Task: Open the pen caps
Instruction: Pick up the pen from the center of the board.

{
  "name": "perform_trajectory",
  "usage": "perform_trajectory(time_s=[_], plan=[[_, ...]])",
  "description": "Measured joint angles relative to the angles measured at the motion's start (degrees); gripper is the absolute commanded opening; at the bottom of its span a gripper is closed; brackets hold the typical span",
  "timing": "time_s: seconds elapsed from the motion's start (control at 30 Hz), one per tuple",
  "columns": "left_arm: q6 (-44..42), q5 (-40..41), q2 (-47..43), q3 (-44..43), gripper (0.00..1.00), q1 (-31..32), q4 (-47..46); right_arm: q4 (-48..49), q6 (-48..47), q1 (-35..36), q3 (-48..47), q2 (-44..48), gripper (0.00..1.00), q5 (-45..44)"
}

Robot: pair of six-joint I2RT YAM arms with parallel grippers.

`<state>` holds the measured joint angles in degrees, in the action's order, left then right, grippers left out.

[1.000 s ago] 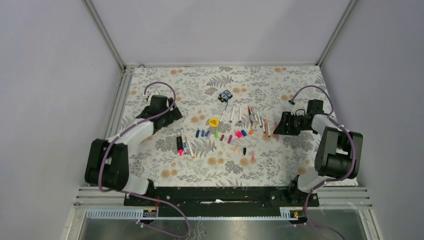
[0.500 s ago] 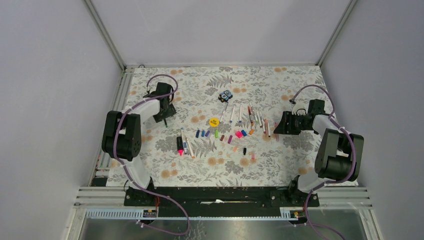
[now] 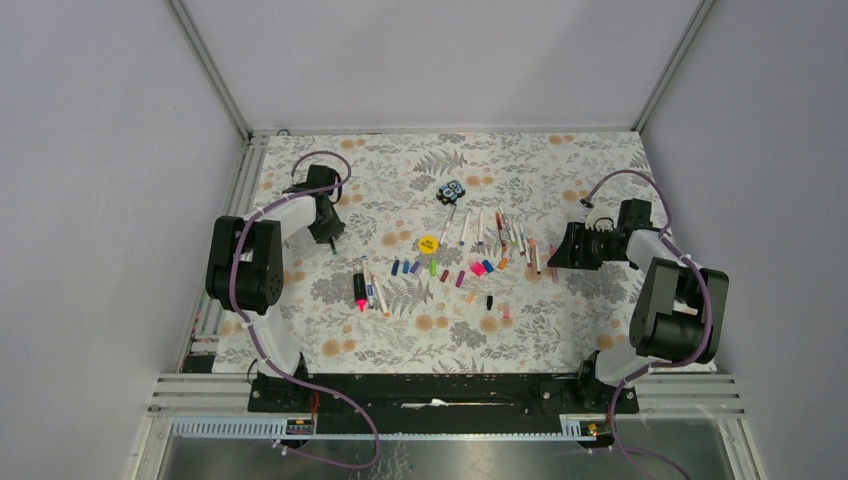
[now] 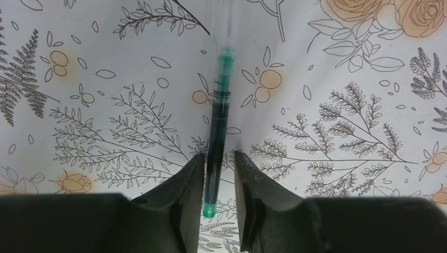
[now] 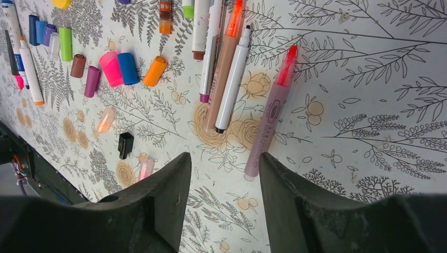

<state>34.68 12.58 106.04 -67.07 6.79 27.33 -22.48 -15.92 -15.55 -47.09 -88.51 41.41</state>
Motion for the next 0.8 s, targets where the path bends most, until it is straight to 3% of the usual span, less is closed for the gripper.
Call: perform_trajectory(time_s=[0.2, 0.53, 0.63, 0.8], plan=[[-0.28, -1.75, 0.11, -0.11, 0.00, -0.07, -0.52, -0.02, -0.02, -0.35, 0.00, 0.70, 0.57, 0.28], [-2.32, -5.90, -5.07, 3.19, 0.00, -0.13, -0.92, -0.42, -2.19, -0.70, 0.02, 7.41, 0.60, 3.78], [-3.93, -12.68, -13.33, 7.96, 0.00, -0.17, -3.72, -0.37, -3.54, -0.70, 0.33, 11.39, 0.63, 7.67], [-3.06, -30.45, -27.78, 15.72, 0.00, -0.04, -16.20, 0.48, -5.11, -0.70, 3.02, 19.12, 0.71, 16.70]])
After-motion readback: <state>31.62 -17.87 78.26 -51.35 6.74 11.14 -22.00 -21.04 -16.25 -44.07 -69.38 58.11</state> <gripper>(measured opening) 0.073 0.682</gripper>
